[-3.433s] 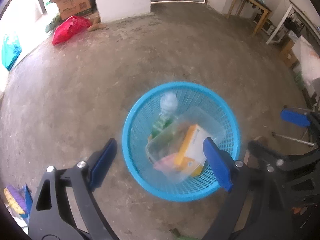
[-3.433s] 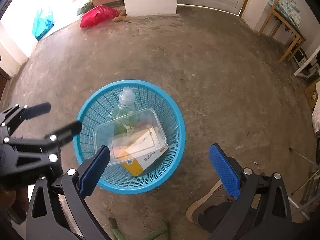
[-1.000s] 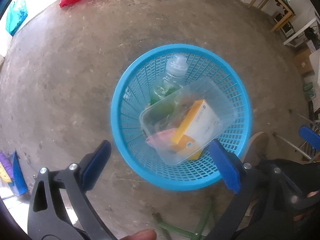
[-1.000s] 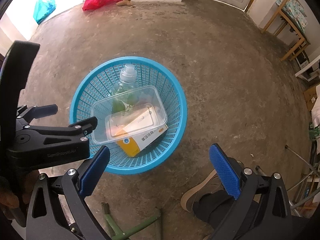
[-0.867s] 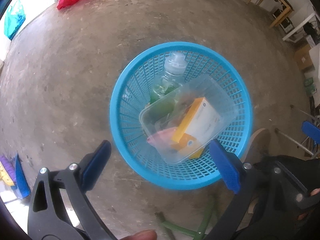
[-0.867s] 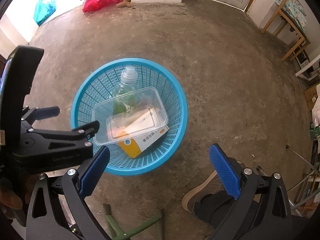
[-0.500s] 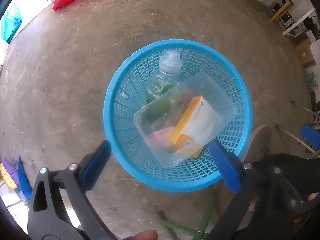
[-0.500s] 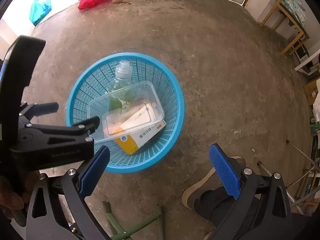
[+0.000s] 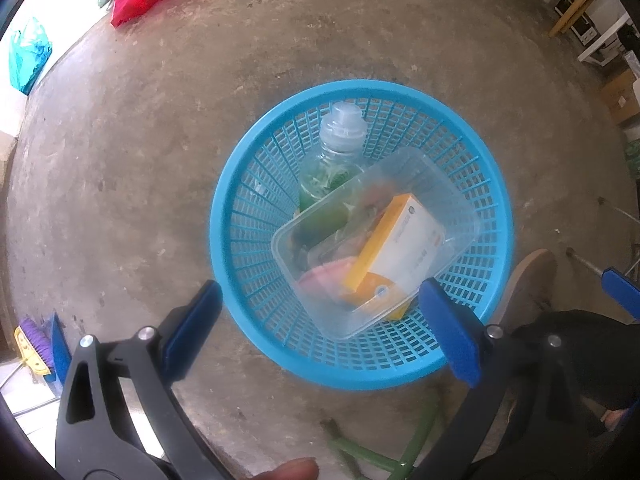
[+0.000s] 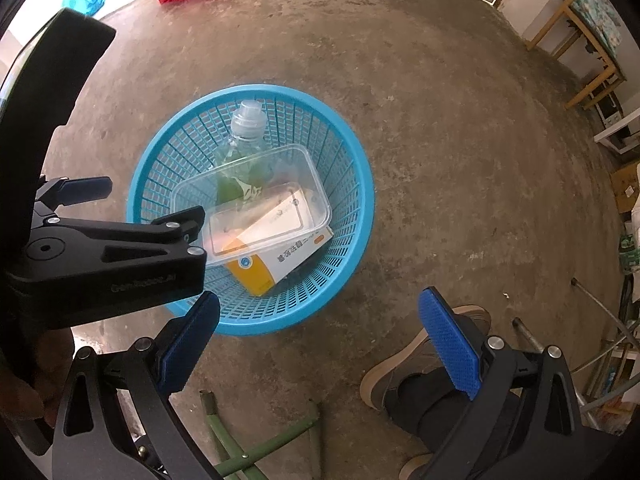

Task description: Collect trash

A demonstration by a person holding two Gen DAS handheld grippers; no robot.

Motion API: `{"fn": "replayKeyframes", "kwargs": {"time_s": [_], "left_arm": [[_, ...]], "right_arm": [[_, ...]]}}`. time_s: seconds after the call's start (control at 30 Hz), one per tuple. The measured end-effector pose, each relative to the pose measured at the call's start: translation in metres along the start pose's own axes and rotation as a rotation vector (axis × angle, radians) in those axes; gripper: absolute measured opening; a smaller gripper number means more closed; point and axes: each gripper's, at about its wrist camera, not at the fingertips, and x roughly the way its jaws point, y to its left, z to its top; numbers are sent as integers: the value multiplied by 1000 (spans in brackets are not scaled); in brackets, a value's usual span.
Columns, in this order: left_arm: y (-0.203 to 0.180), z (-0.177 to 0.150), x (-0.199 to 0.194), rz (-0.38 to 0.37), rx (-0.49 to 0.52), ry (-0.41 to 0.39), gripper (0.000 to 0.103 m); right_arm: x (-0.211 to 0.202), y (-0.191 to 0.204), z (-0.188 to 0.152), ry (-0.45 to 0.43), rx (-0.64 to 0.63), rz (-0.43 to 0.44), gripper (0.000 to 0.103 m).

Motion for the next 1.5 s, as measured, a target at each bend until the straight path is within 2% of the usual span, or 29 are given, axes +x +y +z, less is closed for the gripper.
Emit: {"fn": "replayKeyframes", "kwargs": {"time_s": [0.3,1.5], "left_arm": [[-6,1,0,41,21,-15,95],[9,1,7,40,-27,31,95]], "right_arm": [[5,-2,-1,26,6,-4,97],[13,1,-4,71,-8,17,97]]}}
